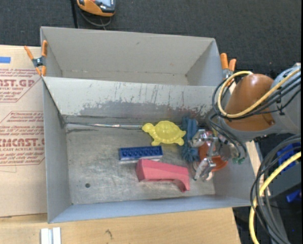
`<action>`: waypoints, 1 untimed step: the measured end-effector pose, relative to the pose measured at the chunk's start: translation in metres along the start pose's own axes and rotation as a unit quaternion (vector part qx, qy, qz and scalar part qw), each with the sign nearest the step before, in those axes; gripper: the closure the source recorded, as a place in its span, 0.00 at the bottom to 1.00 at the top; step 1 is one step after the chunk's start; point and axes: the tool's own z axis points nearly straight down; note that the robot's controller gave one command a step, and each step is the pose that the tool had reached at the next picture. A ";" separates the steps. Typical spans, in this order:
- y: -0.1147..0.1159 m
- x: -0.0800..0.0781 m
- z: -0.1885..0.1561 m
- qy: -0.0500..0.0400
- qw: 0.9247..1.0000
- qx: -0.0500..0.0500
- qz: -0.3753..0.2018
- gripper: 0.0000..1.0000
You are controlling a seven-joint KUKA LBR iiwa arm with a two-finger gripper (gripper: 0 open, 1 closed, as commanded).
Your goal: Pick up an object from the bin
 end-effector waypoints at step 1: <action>0.001 0.007 -0.046 -0.006 1.000 0.009 -0.002 1.00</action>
Offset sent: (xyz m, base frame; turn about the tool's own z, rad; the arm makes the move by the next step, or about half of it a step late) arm 0.0061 -0.0095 0.1231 -0.0074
